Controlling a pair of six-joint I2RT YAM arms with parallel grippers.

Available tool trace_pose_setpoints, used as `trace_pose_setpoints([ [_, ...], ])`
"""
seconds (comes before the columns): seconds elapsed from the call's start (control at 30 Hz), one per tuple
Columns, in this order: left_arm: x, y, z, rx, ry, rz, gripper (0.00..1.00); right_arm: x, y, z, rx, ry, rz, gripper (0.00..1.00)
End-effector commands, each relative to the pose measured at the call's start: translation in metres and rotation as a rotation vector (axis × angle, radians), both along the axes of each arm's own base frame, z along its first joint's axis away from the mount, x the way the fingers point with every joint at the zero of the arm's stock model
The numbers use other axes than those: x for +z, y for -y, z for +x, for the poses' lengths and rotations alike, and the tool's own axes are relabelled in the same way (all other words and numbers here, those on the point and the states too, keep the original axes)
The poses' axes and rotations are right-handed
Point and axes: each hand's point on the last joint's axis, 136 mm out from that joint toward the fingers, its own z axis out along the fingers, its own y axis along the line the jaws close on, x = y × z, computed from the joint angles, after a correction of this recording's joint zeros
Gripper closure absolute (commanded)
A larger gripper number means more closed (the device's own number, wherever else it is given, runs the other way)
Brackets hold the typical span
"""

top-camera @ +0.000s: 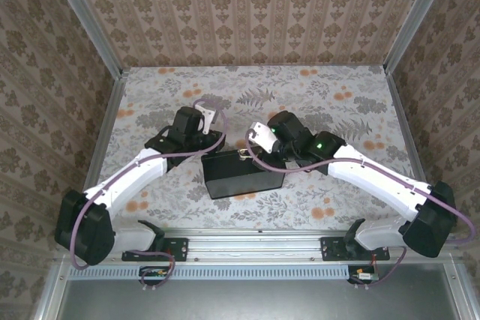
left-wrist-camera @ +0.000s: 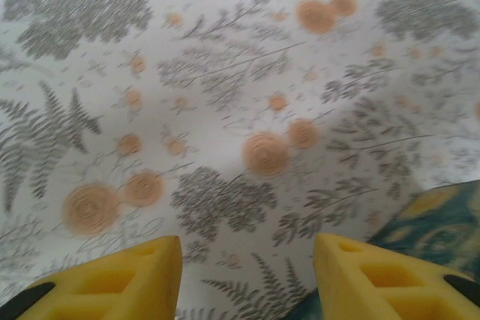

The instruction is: Unlock a padlock with a key

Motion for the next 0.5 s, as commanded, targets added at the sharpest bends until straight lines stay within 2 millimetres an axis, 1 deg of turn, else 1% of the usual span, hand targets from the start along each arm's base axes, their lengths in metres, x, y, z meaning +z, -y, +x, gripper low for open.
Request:
trace_pose_setpoints([
  [0.0, 0.054, 0.027, -0.018, -0.19, 0.153, -0.175, 0.5, -0.001, -0.01, -0.005, 0.053, -0.048, 0.081, 0.42],
  [0.07, 0.071, 0.038, -0.032, -0.292, 0.212, -0.246, 0.5, -0.003, -0.012, -0.006, 0.058, -0.061, 0.084, 0.43],
  [0.1, 0.076, 0.041, -0.036, -0.316, 0.227, -0.271, 0.5, -0.006, -0.012, -0.006, 0.059, -0.064, 0.084, 0.44],
  [0.13, 0.078, 0.043, -0.038, -0.329, 0.23, -0.282, 0.5, -0.007, -0.012, -0.006, 0.059, -0.065, 0.083, 0.44],
  [0.17, 0.077, 0.043, -0.035, -0.315, 0.222, -0.28, 0.5, -0.009, -0.012, -0.006, 0.056, -0.069, 0.08, 0.45],
  [0.23, 0.066, 0.042, -0.026, -0.277, 0.179, -0.246, 0.5, -0.012, -0.012, -0.006, 0.051, -0.074, 0.083, 0.45],
  [0.3, 0.05, 0.042, -0.016, -0.245, 0.13, -0.201, 0.5, -0.012, -0.012, -0.006, 0.047, -0.077, 0.094, 0.45],
  [0.37, 0.042, 0.048, -0.013, -0.258, 0.097, -0.19, 0.48, -0.012, -0.012, -0.006, 0.041, -0.072, 0.108, 0.45],
  [0.47, 0.033, 0.059, -0.017, -0.311, 0.071, -0.174, 0.46, -0.012, -0.012, -0.007, 0.033, -0.069, 0.119, 0.46],
])
